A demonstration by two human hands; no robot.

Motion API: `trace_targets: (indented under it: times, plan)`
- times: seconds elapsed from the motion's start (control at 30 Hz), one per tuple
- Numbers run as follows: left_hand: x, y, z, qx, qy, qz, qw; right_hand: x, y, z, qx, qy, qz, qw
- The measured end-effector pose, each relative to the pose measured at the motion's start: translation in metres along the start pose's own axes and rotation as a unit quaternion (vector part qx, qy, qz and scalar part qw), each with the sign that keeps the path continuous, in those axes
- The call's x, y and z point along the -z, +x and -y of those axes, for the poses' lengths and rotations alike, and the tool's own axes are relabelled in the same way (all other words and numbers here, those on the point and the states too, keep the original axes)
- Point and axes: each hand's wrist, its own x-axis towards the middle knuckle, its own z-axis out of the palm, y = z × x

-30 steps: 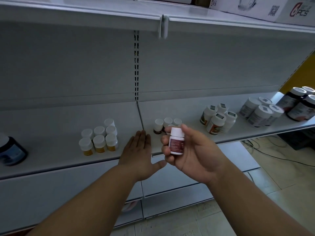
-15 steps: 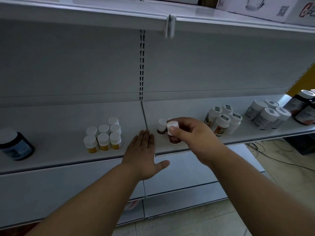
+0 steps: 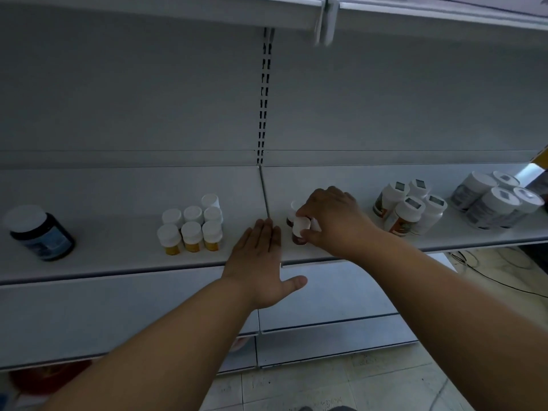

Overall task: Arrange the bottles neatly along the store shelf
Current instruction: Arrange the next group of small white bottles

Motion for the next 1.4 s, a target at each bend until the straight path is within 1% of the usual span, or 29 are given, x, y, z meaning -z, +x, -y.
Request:
trace_targets:
  times: [0.1, 0.23, 0.3, 0.37, 0.5, 0.63, 0.7, 0.73, 0.77, 0.8, 0.83, 0.87, 0.9, 0.93, 0.97, 1.0, 1.03, 1.07, 1.1, 1.13, 1.17, 1.3, 1.4]
  plan:
    - [0.000, 0.001, 0.000, -0.001, -0.002, -0.001, 1.000, -0.004, -0.001, -0.006, -0.012, -0.003, -0.014, 1.000]
    - [-0.002, 0.001, 0.000, 0.000, -0.001, -0.002, 1.000, -0.011, -0.006, -0.008, 0.000, 0.018, -0.045, 0.999]
    - [-0.003, 0.002, 0.000, 0.000, 0.004, -0.005, 1.000, -0.010, -0.010, -0.010, -0.021, 0.046, -0.079, 0.996]
    - [-0.002, 0.002, 0.000, 0.001, 0.006, -0.006, 1.000, -0.009, -0.014, -0.013, -0.049, 0.046, -0.097, 0.993]
    - [-0.003, 0.002, 0.000, 0.000, 0.002, -0.003, 1.000, -0.012, -0.022, -0.013, -0.067, -0.007, -0.080, 0.994]
    - [-0.003, 0.002, 0.001, 0.000, 0.003, -0.004, 1.000, -0.014, -0.020, -0.009, -0.078, -0.013, -0.068, 0.995]
    - [-0.002, 0.001, 0.001, -0.001, 0.004, -0.006, 1.000, -0.007, -0.023, -0.009, -0.090, 0.042, -0.103, 0.990]
    - [-0.001, 0.001, 0.000, -0.001, 0.007, -0.007, 1.000, -0.001, -0.026, -0.009, -0.106, 0.101, -0.129, 0.981]
    - [0.000, 0.001, 0.000, -0.002, 0.010, -0.008, 1.000, 0.008, -0.031, -0.008, -0.132, 0.181, -0.149, 0.963]
    - [0.000, 0.001, 0.000, -0.002, 0.013, -0.008, 1.000, 0.017, -0.036, -0.006, -0.167, 0.275, -0.147, 0.935]
    - [0.000, 0.000, 0.000, -0.002, 0.015, -0.008, 1.000, 0.025, -0.042, -0.003, -0.199, 0.374, -0.125, 0.897]
    - [0.000, 0.000, 0.000, -0.002, 0.017, -0.008, 1.000, 0.031, -0.047, 0.001, -0.213, 0.477, -0.098, 0.847]
    - [0.000, 0.000, -0.001, -0.003, 0.018, -0.009, 1.000, 0.035, -0.051, 0.006, -0.210, 0.580, -0.082, 0.783]
    - [0.000, 0.000, -0.001, -0.001, 0.019, -0.009, 1.000, 0.036, -0.054, 0.011, -0.199, 0.678, -0.078, 0.704]
    - [0.000, 0.000, -0.001, -0.001, 0.018, -0.010, 1.000, 0.037, -0.056, 0.016, -0.193, 0.763, -0.075, 0.613]
    - [0.000, 0.000, -0.001, -0.001, 0.018, -0.011, 1.000, 0.037, -0.058, 0.020, -0.194, 0.823, -0.071, 0.529]
    - [0.000, 0.000, -0.001, 0.000, 0.018, -0.012, 1.000, 0.037, -0.059, 0.023, -0.201, 0.863, -0.065, 0.459]
    - [0.000, 0.000, -0.001, 0.000, 0.019, -0.013, 1.000, 0.034, -0.061, 0.026, -0.203, 0.890, -0.057, 0.404]
    - [0.000, 0.000, -0.001, 0.000, 0.019, -0.013, 1.000, 0.032, -0.063, 0.028, -0.199, 0.909, -0.045, 0.362]
    - [0.000, 0.000, -0.001, 0.000, 0.018, -0.010, 1.000, 0.029, -0.065, 0.028, -0.194, 0.922, -0.031, 0.333]
    - [0.000, 0.000, -0.001, 0.001, 0.016, -0.009, 1.000, 0.028, -0.067, 0.029, -0.188, 0.930, -0.015, 0.316]
    - [0.000, -0.001, -0.001, 0.003, 0.014, -0.007, 1.000, 0.027, -0.072, 0.033, -0.151, 0.936, 0.024, 0.317]
    - [0.001, -0.001, -0.003, 0.006, 0.015, -0.011, 1.000, 0.031, -0.072, 0.037, -0.116, 0.945, 0.062, 0.299]
